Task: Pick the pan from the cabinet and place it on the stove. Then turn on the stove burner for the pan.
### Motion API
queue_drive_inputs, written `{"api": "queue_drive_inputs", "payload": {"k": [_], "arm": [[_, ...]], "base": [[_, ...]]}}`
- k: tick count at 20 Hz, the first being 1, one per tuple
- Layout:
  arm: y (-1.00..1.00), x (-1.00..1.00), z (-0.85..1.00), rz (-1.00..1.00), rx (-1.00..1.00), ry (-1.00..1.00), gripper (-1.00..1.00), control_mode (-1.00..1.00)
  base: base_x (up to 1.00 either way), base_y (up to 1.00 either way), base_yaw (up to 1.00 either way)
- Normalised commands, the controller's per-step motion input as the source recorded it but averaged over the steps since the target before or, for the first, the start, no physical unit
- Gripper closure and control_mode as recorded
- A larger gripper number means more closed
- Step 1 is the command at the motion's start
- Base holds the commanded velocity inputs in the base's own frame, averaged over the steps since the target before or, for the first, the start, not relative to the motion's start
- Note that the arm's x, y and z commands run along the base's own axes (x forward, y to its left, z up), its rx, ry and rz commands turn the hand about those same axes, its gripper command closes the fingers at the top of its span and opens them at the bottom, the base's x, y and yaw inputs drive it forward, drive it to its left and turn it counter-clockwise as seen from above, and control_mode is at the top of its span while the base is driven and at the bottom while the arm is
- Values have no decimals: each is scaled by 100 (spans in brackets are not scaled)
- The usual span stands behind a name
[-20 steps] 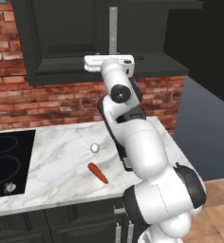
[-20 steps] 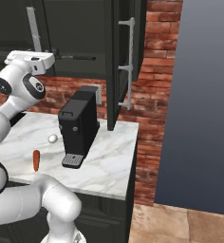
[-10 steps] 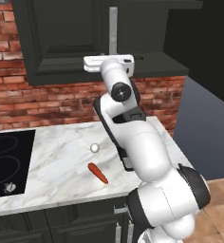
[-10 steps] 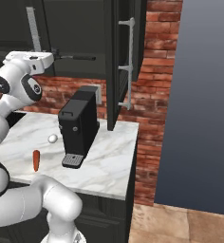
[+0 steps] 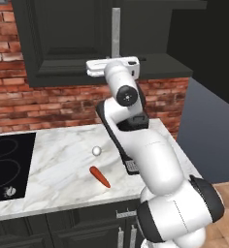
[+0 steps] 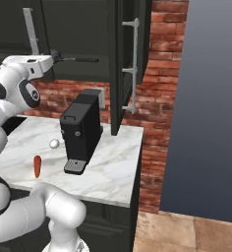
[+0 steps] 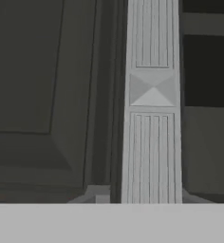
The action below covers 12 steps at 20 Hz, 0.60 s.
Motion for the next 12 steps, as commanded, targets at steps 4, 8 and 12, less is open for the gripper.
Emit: {"api": "queue_drive_inputs", "payload": {"k": [4,8,12], "arm": [[45,-63,0,0,-4,0,100,-100],[54,-59,0,1,-3,3,100,-100],[46,-60,5,0,0,4,100,-100]], "base": [[0,0,0],[0,0,0],[0,0,0]]}}
